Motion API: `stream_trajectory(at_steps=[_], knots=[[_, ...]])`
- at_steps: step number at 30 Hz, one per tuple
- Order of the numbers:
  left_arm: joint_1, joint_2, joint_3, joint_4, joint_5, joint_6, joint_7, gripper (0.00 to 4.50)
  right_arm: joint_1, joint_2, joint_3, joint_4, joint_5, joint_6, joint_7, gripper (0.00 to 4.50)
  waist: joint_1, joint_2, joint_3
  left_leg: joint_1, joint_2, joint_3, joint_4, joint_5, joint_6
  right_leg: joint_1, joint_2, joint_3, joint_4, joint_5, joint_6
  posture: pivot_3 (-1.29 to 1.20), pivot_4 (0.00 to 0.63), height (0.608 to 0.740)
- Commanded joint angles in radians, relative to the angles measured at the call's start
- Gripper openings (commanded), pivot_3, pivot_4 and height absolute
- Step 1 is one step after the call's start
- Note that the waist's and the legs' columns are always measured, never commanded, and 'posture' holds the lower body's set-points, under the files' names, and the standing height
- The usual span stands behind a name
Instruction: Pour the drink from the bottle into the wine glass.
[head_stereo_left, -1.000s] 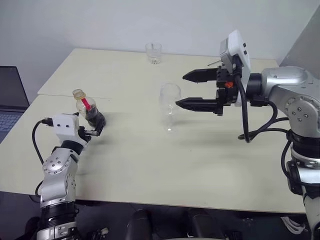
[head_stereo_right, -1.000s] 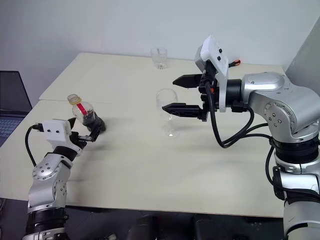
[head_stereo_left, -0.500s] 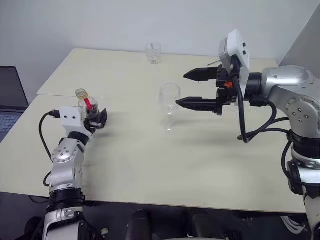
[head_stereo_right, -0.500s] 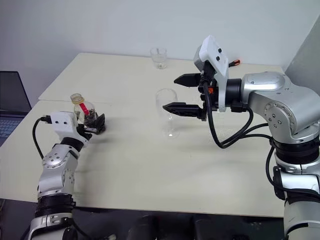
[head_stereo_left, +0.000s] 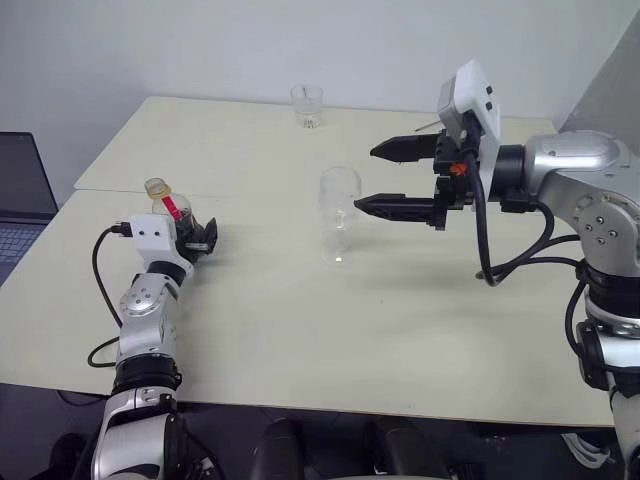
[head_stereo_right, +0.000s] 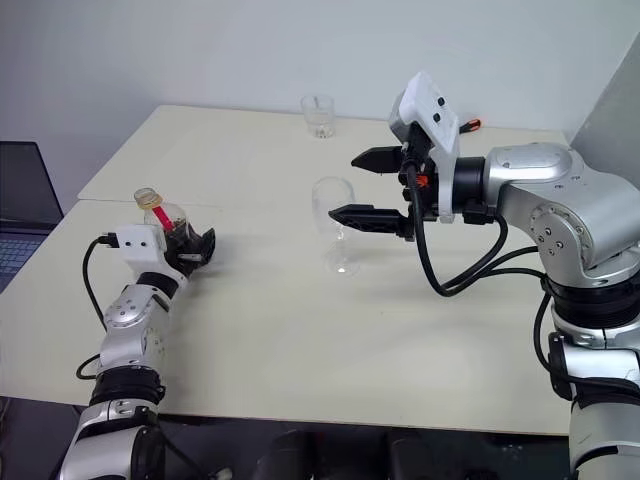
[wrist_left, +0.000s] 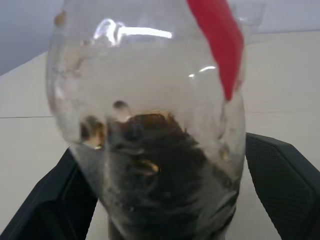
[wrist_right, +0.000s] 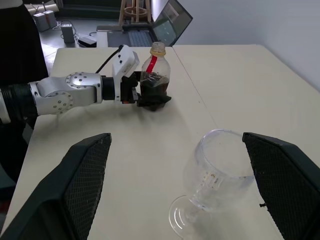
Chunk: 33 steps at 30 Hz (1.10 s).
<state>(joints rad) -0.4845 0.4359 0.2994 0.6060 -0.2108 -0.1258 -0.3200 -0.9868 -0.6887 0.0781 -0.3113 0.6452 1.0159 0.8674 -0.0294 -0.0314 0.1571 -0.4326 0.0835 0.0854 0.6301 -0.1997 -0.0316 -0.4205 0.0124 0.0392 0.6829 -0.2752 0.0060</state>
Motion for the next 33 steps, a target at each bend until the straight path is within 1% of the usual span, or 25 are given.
stream_trajectory(at_steps=[1,6,7,9,15,16,18,21,24,26,28,30,32,33], knots=[[-0.022,0.006,0.002,0.015,0.006,-0.043,-0.003,4.5,-0.01,-0.017,-0.011,-0.036,-0.006,-0.001,-0.011,4.49,0.0,0.0,0.0,0.0,0.0,0.0,0.0,0.0,0.0,0.0,0.0,0.0,0.0,0.0,0.0,0.0,0.15,0.74],[-0.047,0.01,-0.004,0.049,0.005,-0.062,-0.009,4.5,-0.001,-0.025,-0.014,-0.042,-0.006,-0.002,-0.023,4.49,0.0,0.0,0.0,0.0,0.0,0.0,0.0,0.0,0.0,0.0,0.0,0.0,0.0,0.0,0.0,0.0,0.15,0.74],[-0.052,0.011,-0.005,0.054,0.005,-0.066,-0.01,4.12,0.001,-0.025,-0.016,-0.043,-0.007,-0.003,-0.027,4.5,0.0,0.0,0.0,0.0,0.0,0.0,0.0,0.0,0.0,0.0,0.0,-0.001,0.0,0.0,0.0,0.0,0.15,0.74],[-0.062,0.012,-0.006,0.063,0.005,-0.072,-0.011,3.71,0.005,-0.023,-0.019,-0.047,-0.004,-0.004,-0.034,4.5,0.0,0.0,0.0,0.0,0.0,0.0,0.0,0.0,0.0,0.0,0.0,0.0,0.0,0.0,0.0,0.0,0.15,0.74],[-0.094,0.019,-0.014,0.094,0.01,-0.085,-0.027,1.75,0.016,-0.022,-0.022,-0.065,0.002,-0.002,-0.053,4.5,0.001,0.0,0.0,0.0,0.0,0.0,0.0,0.0,0.0,0.0,0.0,0.0,0.0,0.0,0.0,0.0,0.15,0.74],[-0.104,0.021,-0.017,0.105,0.012,-0.089,-0.032,1.51,0.02,-0.025,-0.022,-0.07,0.001,-0.002,-0.057,4.5,0.001,0.0,0.0,0.0,0.0,0.0,0.0,0.0,0.0,0.0,0.0,-0.001,0.0,0.0,0.0,0.0,0.15,0.74],[-0.126,0.024,-0.022,0.124,0.015,-0.095,-0.041,1.19,0.027,-0.027,-0.029,-0.078,-0.001,0.001,-0.068,4.5,0.001,0.0,0.0,0.0,0.0,0.0,0.0,0.0,0.0,0.0,0.0,-0.001,0.0,0.0,0.0,0.0,0.15,0.74],[-0.16,0.026,-0.032,0.144,0.019,-0.1,-0.058,0.99,0.049,-0.029,-0.051,-0.088,0.002,-0.006,-0.086,4.5,0.001,0.0,0.0,0.0,-0.001,0.0,0.0,0.0,0.0,0.0,0.0,-0.001,0.0,0.0,0.0,0.0,0.15,0.74],[-0.219,0.026,-0.069,0.147,0.039,-0.091,-0.096,0.99,0.103,0.002,-0.121,-0.096,0.007,-0.058,-0.132,4.5,0.002,-0.001,0.0,-0.001,-0.001,0.0,0.0,0.0,0.0,0.0,0.0,-0.001,0.0,0.0,0.0,0.0,0.15,0.74],[-0.26,0.021,-0.093,0.144,0.045,-0.086,-0.132,0.99,0.143,0.005,-0.16,-0.105,0.008,-0.076,-0.15,4.5,0.006,-0.001,0.001,-0.002,-0.001,0.001,0.0,0.0,0.0,0.0,0.0,-0.002,0.0,0.0,0.0,0.0,0.15,0.74],[-0.325,0.02,-0.133,0.161,0.072,-0.095,-0.166,0.98,0.22,-0.001,-0.223,-0.152,0.029,-0.097,-0.158,4.5,0.013,-0.002,0.001,-0.002,-0.001,0.0,0.0,0.0,0.0,0.0,0.0,-0.002,-0.001,0.0,0.0,0.0,0.15,0.74],[-0.39,0.011,-0.159,0.184,0.085,-0.102,-0.2,0.98,0.29,0.005,-0.287,-0.2,0.067,-0.072,-0.194,4.5,0.021,-0.002,0.001,-0.002,-0.002,0.001,0.0,0.0,0.0,0.0,0.0,-0.002,-0.001,0.0,0.0,0.0,0.15,0.74],[-0.431,0.005,-0.168,0.205,0.088,-0.106,-0.219,0.97,0.337,0.007,-0.317,-0.233,0.088,-0.06,-0.223,4.5,0.024,-0.002,0.001,-0.002,-0.002,0.001,0.0,0.0,0.0,0.0,0.0,-0.002,-0.001,0.0,0.0,0.0,0.15,0.74],[-0.46,0.002,-0.181,0.218,0.093,-0.118,-0.24,0.96,0.39,0.012,-0.332,-0.264,0.083,-0.078,-0.237,4.5,0.024,-0.002,0.001,-0.002,-0.002,0.002,0.0,0.0,0.0,0.0,0.0,-0.002,-0.001,0.0,0.001,0.0,0.15,0.74]])
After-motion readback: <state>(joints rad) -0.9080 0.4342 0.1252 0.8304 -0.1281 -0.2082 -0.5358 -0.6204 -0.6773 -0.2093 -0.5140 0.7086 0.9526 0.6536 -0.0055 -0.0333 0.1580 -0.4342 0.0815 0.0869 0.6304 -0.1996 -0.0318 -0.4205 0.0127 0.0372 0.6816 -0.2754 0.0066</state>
